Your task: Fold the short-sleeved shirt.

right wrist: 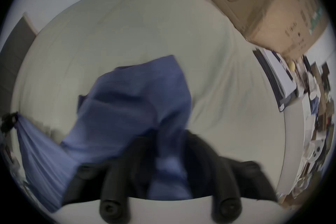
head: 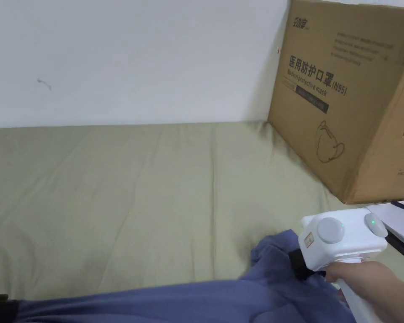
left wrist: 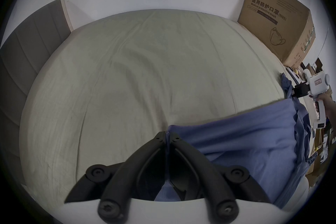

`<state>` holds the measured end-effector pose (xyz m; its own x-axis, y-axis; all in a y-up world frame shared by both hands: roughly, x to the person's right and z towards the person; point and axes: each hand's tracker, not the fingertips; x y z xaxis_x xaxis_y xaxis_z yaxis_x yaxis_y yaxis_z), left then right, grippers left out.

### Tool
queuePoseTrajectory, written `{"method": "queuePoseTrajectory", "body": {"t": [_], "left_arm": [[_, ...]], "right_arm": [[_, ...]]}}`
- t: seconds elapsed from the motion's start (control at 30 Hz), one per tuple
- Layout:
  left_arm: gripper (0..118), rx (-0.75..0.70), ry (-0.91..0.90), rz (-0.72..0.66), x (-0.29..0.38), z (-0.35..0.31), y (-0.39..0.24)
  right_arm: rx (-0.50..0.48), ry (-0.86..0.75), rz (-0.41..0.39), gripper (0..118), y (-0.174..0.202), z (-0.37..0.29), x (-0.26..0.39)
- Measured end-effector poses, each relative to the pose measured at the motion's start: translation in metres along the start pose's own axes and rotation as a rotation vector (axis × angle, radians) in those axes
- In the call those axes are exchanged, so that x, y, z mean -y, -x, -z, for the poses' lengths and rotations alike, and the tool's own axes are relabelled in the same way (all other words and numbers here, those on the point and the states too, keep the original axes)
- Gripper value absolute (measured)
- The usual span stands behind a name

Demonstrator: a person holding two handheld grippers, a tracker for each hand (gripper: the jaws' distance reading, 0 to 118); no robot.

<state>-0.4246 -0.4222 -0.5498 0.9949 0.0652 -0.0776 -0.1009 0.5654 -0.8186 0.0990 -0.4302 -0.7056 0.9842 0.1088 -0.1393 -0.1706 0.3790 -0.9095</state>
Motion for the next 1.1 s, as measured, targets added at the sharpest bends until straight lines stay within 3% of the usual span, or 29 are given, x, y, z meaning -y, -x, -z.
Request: {"method": "queuePoseTrajectory", "body": {"t": [0.1, 0.2, 0.33, 0.47, 0.8, 1.1], "left_arm": [[1, -0.004, -0.001, -0.001, 0.003, -0.011, 0.000], [1, 0.003, -0.022, -0.016, 0.004, -0.033, 0.000], [1, 0.022, -0.073, -0.031, 0.005, -0.077, -0.002], [1, 0.039, -0.148, -0.031, -0.002, -0.136, -0.006], [1, 0.044, -0.335, -0.038, -0.055, -0.261, -0.007], [1, 0.023, -0.451, -0.058, -0.139, -0.298, -0.011]], "right_arm": [[-0.046, -0.002, -0.005, 1, 0.004, -0.010, 0.011], [-0.173, -0.082, 0.066, 1, -0.008, -0.039, 0.023], [-0.139, -0.228, 0.084, 1, -0.030, -0.101, 0.039], [-0.218, -0.346, 0.149, 1, -0.055, -0.177, 0.049], [-0.169, -0.563, 0.118, 1, -0.066, -0.317, 0.031], [-0.106, -0.732, 0.117, 1, -0.062, -0.384, -0.045]]}}
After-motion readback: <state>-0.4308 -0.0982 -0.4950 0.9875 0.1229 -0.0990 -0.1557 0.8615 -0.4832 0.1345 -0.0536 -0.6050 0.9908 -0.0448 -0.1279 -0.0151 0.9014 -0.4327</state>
